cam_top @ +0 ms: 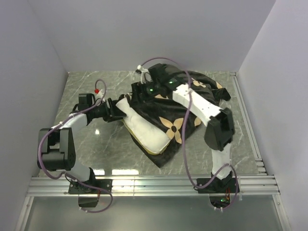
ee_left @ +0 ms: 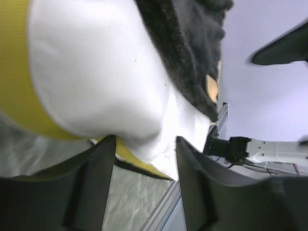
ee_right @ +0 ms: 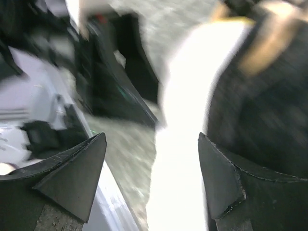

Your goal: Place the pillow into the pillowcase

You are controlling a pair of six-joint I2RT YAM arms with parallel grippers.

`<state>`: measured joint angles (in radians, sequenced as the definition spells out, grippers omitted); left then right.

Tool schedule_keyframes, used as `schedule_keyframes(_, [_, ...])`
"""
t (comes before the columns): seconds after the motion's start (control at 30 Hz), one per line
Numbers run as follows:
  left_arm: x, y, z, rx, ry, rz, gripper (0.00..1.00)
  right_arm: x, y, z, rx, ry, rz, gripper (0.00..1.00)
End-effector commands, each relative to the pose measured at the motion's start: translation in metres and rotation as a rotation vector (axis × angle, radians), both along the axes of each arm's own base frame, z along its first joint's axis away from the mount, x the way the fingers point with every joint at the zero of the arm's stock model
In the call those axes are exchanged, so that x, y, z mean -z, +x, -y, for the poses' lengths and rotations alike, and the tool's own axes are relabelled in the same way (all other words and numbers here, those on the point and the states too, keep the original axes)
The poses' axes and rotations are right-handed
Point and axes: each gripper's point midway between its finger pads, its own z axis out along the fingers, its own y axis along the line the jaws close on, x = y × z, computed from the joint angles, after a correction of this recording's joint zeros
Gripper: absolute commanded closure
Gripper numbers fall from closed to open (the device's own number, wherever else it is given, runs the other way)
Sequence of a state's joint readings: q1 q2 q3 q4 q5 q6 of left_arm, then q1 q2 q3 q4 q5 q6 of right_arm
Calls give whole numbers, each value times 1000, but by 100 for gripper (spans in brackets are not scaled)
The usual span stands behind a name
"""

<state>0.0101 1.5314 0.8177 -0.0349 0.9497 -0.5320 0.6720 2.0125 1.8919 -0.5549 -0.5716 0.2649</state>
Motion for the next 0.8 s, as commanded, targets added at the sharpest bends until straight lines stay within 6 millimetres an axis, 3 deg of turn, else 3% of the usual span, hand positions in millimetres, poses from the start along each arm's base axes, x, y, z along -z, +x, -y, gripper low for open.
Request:
schedule_keyframes(0.0, [-14,-11,-21,21,81,80,41,-25,-18,69,20,-189,176,17])
schedule_keyframes(0.03, [-10,-22,-20,34,88,70,39,-1,-31,85,17,-256,139,18])
schedule_keyframes(0.07, [-11,-29,-17,30,76,65,37,-5,-41,101,37,-281,152,19])
schedule_keyframes(0.1, [-23,-38,-11,34,67,106,30,4,-50,112,39,-309,142,22])
schedule_keyframes(0.13, [-14,-52,-4,40,55,90,3,36,-68,130,35,-370,76,25])
schedule_keyframes(0.17, [-16,-55,2,15,46,80,1,31,-80,139,44,-357,92,25])
schedule_keyframes(0.2, [-30,-64,22,64,34,168,1,39,-87,149,55,-368,87,26])
schedule_keyframes(0.23, [-21,-74,30,68,33,148,1,63,-103,163,50,-401,49,26])
schedule_keyframes(0.27, [-16,-78,36,43,39,111,1,56,-108,169,65,-378,90,27])
schedule_keyframes(0.3, [-18,-88,54,90,29,129,1,60,-112,175,75,-386,93,28])
schedule_keyframes(0.33, [-11,-94,60,95,32,104,1,70,-120,182,73,-402,83,28])
schedule_keyframes(0.6, [25,-85,114,93,29,-75,1,113,-110,181,65,-471,48,28])
schedule_keyframes(0.63, [18,-78,122,103,12,-50,2,121,-109,180,62,-480,34,30])
schedule_keyframes(0.67, [26,-79,129,121,15,-75,4,122,-105,179,71,-475,40,33])
schedule_keyframes(0.73, [19,-72,139,135,-15,-58,14,125,-105,177,63,-471,37,50])
schedule_keyframes(0.77, [25,-71,142,135,-22,-90,18,127,-106,178,58,-470,33,57])
